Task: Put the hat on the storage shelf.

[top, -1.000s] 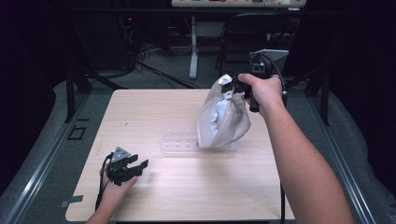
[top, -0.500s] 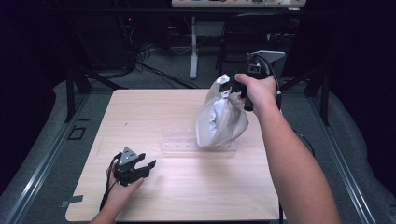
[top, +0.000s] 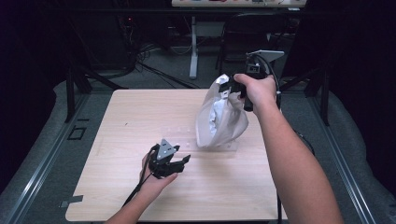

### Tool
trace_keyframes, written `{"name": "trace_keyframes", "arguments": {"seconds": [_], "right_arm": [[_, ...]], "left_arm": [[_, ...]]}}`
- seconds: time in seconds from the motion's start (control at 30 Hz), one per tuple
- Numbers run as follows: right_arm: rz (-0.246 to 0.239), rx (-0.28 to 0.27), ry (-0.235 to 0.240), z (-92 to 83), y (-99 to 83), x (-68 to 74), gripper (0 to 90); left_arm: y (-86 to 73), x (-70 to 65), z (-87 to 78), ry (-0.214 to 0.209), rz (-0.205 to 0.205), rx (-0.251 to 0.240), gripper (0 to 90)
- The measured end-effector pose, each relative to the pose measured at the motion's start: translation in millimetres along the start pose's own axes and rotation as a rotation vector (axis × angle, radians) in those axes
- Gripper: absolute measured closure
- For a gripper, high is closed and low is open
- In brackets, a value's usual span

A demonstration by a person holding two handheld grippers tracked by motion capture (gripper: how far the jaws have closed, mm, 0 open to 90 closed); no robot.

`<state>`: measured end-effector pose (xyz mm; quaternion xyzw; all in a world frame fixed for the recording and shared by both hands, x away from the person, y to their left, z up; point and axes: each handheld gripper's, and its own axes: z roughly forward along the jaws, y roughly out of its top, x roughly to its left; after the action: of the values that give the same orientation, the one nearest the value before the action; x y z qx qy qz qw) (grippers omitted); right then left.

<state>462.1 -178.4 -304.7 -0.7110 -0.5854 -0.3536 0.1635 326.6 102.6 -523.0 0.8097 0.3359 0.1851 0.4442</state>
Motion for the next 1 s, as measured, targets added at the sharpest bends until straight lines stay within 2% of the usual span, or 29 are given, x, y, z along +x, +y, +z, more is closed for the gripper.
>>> {"name": "trace_keyframes", "arguments": {"seconds": [0.07,0.3,0.4,0.5,0.63,0.8,0.93,1.0], "right_arm": [[-0.002,0.002,0.002,0.0,-0.1,0.2,79.9],[-0.001,0.007,0.007,0.7,-0.3,1.3,79.9],[-0.002,0.005,0.006,0.4,-0.6,1.6,79.9],[-0.001,0.003,0.007,0.8,-0.9,1.8,79.9],[-0.001,0.005,0.009,1.2,-0.9,1.7,79.9],[-0.002,0.005,0.011,0.8,-0.8,0.7,79.9],[-0.001,-0.002,0.01,1.1,-1.6,0.5,79.9],[0.001,0.001,0.008,0.9,-1.7,0.7,79.9]], "left_arm": [[7.8,-8.6,7.1,-0.015,0.015,-0.002,42.0],[24.0,-27.0,21.9,0.004,0.07,0.0,40.3],[29.5,-32.7,29.3,0.036,0.089,0.001,38.1],[35.5,-40.8,34.3,0.071,0.128,0.006,38.5],[40.4,-48.7,38.8,0.089,0.16,0.011,39.4],[45.5,-50.3,46.0,0.108,0.152,0.028,39.7],[48.7,-49.4,47.9,0.152,0.159,0.03,47.4],[49.6,-45.9,46.8,0.153,0.141,0.026,49.0]]}}
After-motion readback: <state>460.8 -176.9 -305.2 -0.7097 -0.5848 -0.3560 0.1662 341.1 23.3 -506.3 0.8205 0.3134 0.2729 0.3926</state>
